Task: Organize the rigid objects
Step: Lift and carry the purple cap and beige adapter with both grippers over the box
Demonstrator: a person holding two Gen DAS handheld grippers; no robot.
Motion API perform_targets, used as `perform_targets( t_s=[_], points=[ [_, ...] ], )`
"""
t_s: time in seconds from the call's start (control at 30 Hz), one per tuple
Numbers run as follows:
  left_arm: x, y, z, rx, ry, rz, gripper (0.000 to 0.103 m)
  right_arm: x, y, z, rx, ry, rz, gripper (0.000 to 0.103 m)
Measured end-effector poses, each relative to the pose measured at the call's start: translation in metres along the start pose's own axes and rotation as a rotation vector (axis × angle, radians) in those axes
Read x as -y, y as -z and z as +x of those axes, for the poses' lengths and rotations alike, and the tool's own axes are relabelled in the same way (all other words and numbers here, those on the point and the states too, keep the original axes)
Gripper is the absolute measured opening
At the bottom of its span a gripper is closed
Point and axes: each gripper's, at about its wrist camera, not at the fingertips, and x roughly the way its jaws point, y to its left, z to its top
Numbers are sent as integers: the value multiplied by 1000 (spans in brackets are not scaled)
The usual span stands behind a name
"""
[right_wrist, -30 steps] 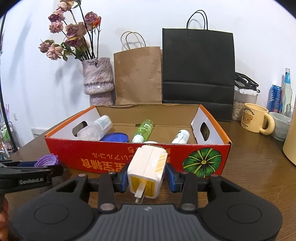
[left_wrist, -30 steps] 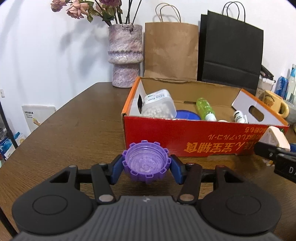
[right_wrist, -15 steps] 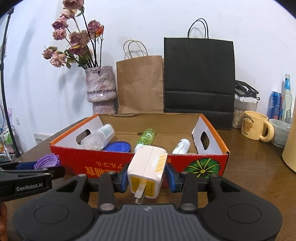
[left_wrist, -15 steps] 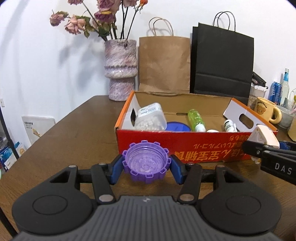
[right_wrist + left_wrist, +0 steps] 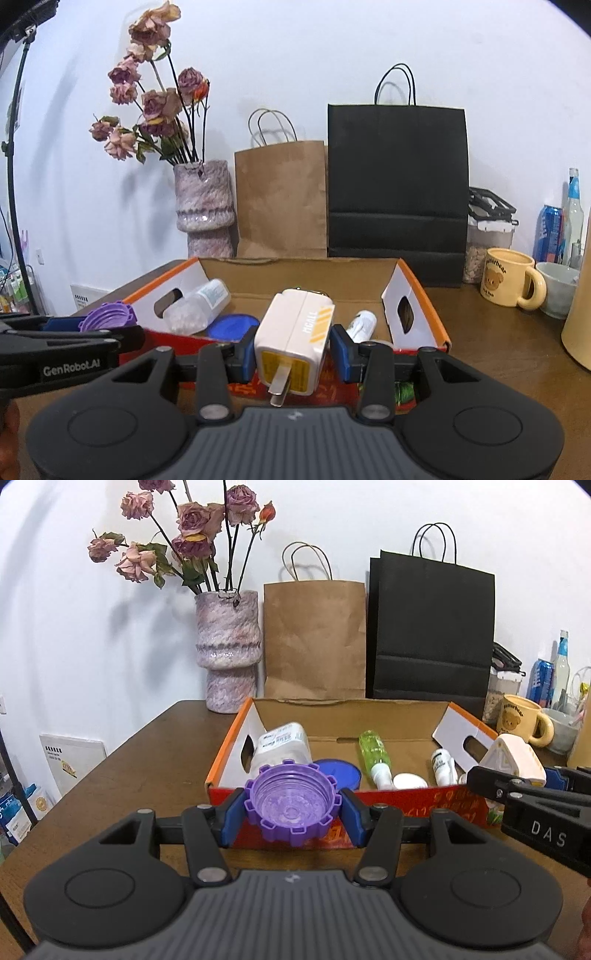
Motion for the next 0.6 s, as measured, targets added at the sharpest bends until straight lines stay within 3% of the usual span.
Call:
perform_targets(
  t_s=[0.6],
  points=[
    [20, -23, 29, 34, -22, -38, 55, 17, -12, 26, 42, -1, 15, 39]
  ],
)
